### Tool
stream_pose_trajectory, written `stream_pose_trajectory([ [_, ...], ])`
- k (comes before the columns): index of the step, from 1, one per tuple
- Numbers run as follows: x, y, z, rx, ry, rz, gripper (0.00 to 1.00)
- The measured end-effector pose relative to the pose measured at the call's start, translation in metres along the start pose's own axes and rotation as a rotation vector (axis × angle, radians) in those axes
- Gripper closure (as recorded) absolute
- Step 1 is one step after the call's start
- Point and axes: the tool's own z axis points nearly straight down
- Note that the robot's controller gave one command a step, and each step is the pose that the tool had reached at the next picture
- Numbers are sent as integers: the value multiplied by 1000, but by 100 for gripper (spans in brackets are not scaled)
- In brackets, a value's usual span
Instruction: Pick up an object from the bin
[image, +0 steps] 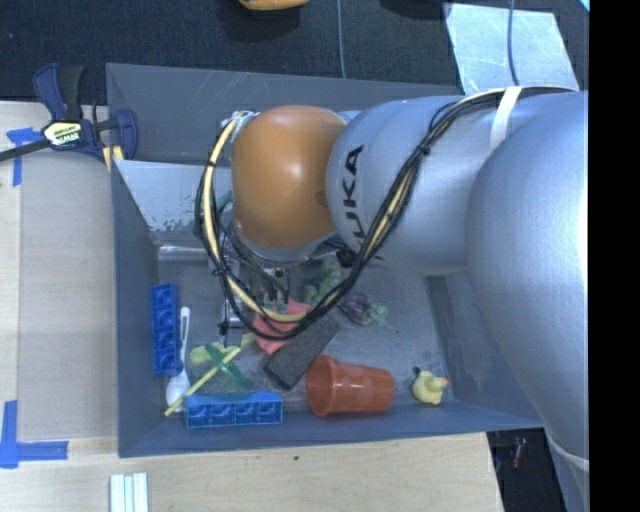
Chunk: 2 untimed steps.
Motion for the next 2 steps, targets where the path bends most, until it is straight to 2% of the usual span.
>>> stream_pose_trajectory([
  [1,-2,-1,-5,-2,-8,4,0],
  [2,10,-35,37,-7,-15,114,0],
])
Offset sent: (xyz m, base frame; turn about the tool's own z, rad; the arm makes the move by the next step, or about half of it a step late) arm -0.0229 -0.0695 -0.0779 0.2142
